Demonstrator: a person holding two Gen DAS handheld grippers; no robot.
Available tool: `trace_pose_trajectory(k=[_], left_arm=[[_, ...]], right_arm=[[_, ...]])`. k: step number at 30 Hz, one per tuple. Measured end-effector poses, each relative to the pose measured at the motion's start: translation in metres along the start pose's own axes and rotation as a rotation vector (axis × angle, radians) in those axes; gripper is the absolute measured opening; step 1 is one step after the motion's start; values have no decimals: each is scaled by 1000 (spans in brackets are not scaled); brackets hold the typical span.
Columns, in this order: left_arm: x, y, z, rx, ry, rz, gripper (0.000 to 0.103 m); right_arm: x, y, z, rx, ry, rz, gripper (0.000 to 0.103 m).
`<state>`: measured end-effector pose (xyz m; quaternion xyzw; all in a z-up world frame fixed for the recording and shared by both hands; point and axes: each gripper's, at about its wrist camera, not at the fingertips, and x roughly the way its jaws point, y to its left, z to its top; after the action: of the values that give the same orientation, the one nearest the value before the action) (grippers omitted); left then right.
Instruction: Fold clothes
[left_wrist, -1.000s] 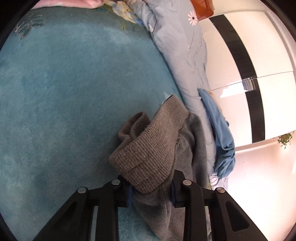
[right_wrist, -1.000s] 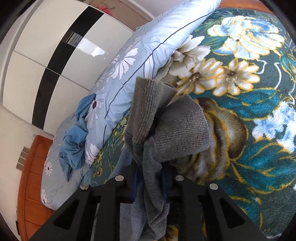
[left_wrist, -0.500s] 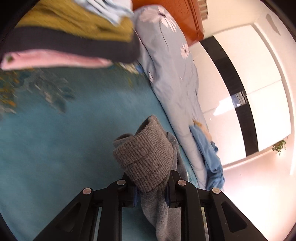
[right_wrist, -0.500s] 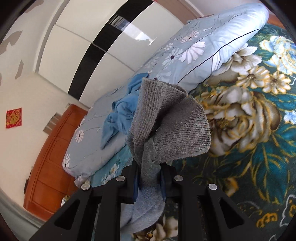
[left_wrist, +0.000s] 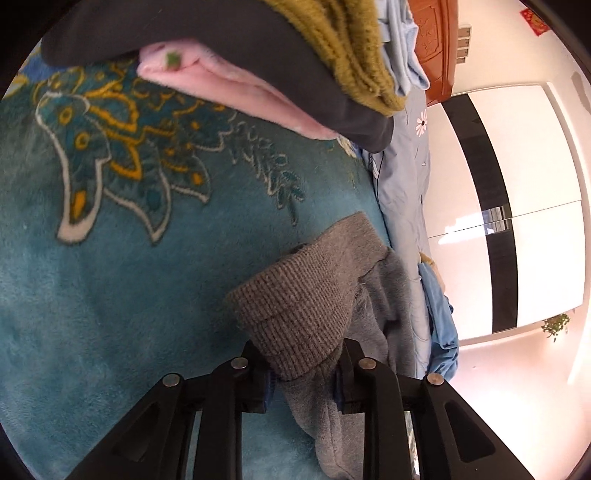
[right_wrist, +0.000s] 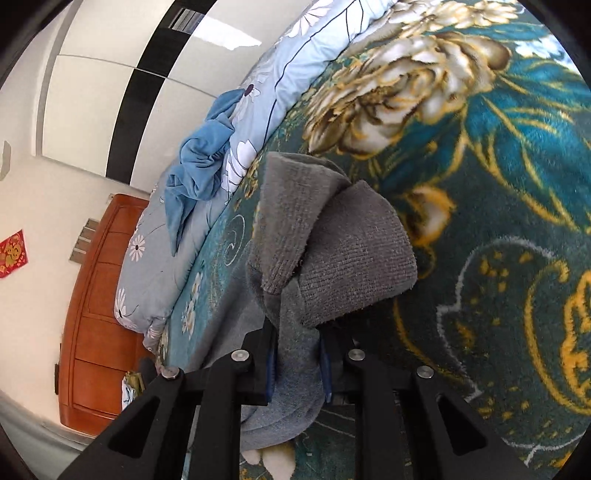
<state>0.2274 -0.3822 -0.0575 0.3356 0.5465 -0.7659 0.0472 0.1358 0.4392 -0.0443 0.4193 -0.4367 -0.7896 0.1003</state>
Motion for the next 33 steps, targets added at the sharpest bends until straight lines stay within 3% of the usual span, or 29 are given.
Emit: trace_pose_trajectory(k=[6, 8, 10, 15, 18, 22, 27, 33], left_arm=[[-7, -7, -3, 23, 29, 23, 41], [-13, -7, -6, 22, 31, 37, 53], [-21, -4, -10, 17, 30, 51, 58], [-53, 9, -21, 13, -27, 143, 58], [-70, 1, -33, 51, -74, 157, 58], [-67, -44, -68, 232, -45, 135, 59], [-32, -106, -130, 490, 68, 100, 61], [7, -145, -199, 727, 146, 160, 61]], right_arm=[[-1, 0, 0, -14, 12, -12, 25], [-6, -2, -1, -16, 13, -18, 33], [-15, -6, -2, -13, 8, -10, 40], [-43, -10, -5, -39, -38, -44, 44], [-58, -10, -2, -49, -95, -71, 44], [-54, -15, 5, -5, -96, -61, 44], [-48, -32, 2, 98, -107, -35, 43], [-45, -27, -4, 102, -83, 6, 44]])
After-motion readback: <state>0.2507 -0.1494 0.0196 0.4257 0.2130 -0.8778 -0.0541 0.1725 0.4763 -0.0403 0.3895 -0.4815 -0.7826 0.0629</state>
